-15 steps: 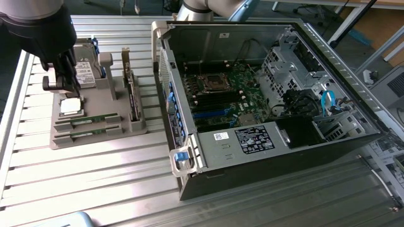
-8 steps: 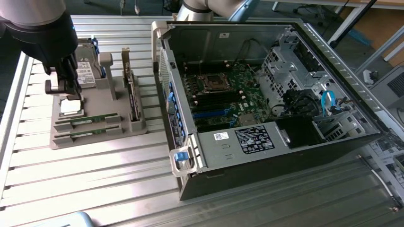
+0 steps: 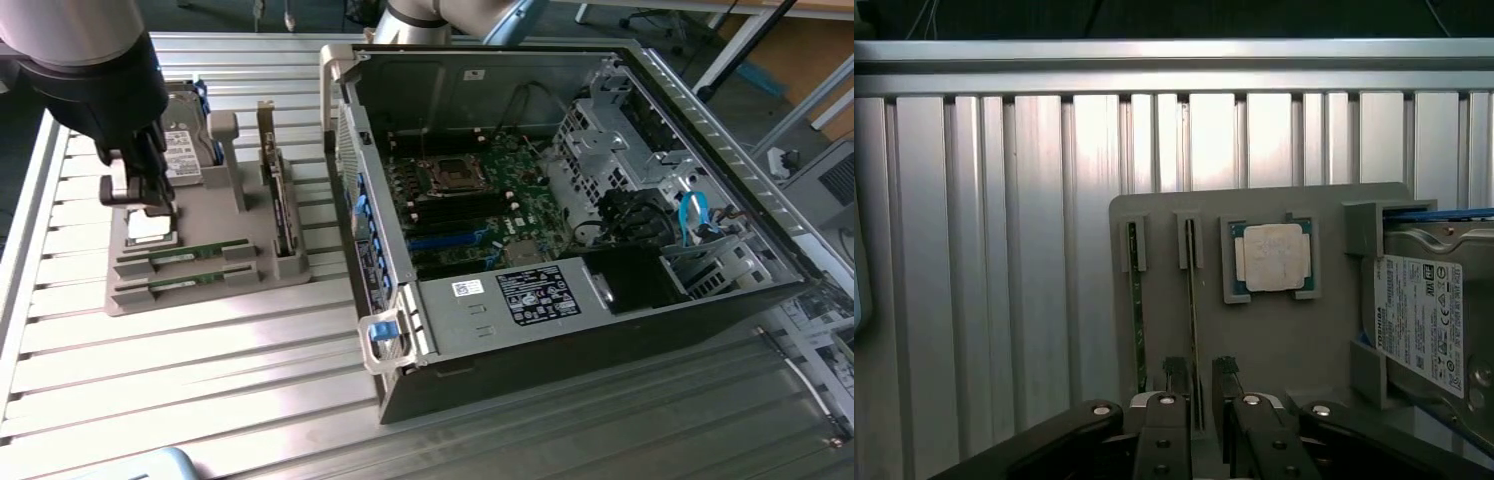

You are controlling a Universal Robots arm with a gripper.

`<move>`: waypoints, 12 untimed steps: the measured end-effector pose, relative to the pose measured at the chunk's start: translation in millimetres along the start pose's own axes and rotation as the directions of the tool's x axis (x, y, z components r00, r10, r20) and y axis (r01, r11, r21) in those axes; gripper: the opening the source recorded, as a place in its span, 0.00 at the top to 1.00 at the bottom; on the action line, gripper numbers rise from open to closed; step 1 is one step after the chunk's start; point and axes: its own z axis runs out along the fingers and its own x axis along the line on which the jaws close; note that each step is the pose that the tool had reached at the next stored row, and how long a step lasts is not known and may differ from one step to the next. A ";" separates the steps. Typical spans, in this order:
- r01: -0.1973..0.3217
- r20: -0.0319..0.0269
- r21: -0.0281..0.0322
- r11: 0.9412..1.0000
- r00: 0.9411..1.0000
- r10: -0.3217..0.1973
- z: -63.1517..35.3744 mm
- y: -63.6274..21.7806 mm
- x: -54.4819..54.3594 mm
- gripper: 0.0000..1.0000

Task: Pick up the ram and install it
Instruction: 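Pick up the ram and move it above insertion slot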

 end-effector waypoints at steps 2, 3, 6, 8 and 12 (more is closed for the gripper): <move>0.000 0.000 0.000 1.000 1.000 0.000 1.8 0.0 0.0 0.76; 0.000 0.000 0.000 1.000 1.000 0.000 2.7 0.0 0.1 0.76; 0.000 0.000 0.000 1.000 1.000 0.000 5.6 -0.1 0.1 0.76; 0.000 0.000 0.000 1.000 1.000 0.000 7.6 -0.1 0.2 0.76; 0.000 0.000 0.000 1.000 1.000 0.000 11.3 -0.1 0.3 0.76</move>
